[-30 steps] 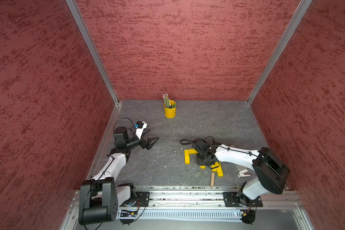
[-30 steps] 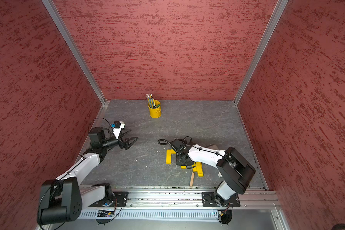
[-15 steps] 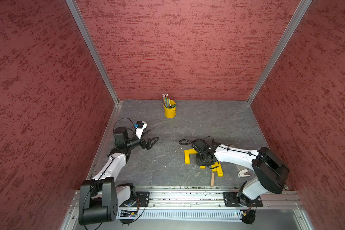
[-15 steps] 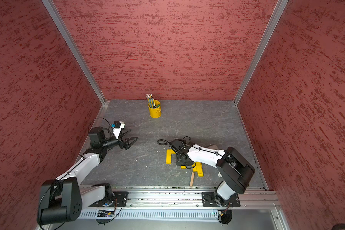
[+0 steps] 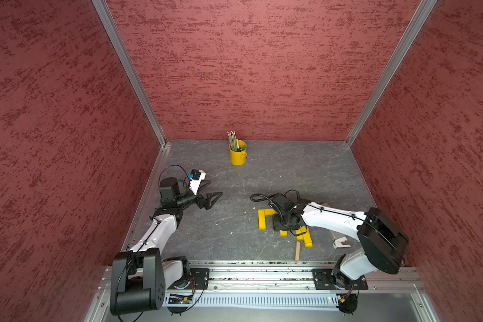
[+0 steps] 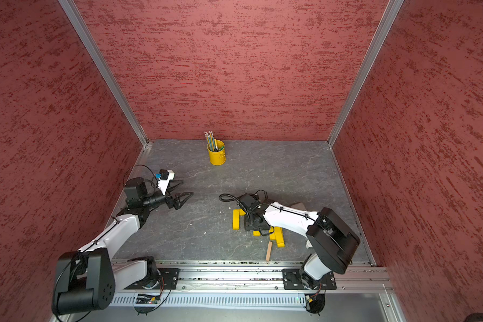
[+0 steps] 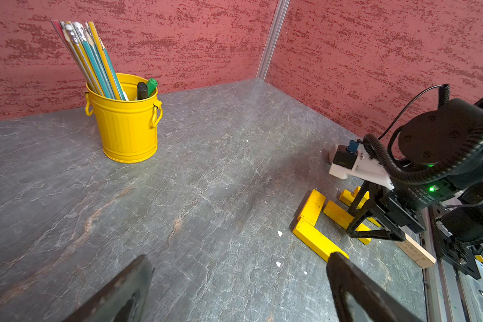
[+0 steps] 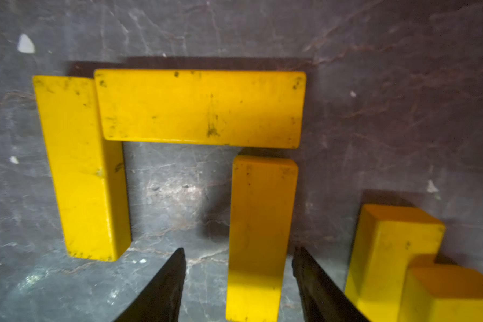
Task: Assemble the number 8 with building blocks
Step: Assemble the building block at the center of the board, then pick up the building block from the center of the board.
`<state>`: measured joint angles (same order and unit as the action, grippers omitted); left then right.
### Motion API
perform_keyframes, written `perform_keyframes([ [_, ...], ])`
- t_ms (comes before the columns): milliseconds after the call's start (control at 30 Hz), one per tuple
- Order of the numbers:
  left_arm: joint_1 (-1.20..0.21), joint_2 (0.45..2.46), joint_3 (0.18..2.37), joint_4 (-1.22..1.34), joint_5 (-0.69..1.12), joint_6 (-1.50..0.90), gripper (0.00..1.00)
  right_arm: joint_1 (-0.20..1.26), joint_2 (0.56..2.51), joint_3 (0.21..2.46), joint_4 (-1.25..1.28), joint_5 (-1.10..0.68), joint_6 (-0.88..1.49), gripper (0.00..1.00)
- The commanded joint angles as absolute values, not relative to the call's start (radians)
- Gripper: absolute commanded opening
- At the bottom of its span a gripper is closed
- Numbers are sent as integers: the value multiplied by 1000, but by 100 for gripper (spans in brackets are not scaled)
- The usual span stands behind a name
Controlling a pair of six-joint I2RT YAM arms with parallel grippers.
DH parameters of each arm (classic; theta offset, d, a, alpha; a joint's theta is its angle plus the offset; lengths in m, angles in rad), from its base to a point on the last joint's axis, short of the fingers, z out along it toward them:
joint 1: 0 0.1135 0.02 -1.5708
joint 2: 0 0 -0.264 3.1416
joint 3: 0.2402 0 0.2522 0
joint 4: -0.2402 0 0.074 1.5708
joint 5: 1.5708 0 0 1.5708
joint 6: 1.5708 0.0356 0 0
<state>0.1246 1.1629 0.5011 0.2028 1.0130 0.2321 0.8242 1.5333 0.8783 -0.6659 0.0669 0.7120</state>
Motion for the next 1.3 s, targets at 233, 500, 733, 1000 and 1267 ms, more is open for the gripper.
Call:
perform_keyframes([
  [233,143,1134,512,216,1027,204,100,828,1291,873,-892,173,790,61],
  [500,137,1142,521,219,1035,190,100,828,1166,742,-958,158,879,57],
  [733,132,1144,516,217,1031,190,100,830,1090,723,-997,115,900,55],
  [1000,128,1155,519,216,1029,194,100,828,1195,715,-1009,172,887,55],
  [1267,128,1170,513,215,1026,206,100,791,1240,719,-990,202,865,56],
])
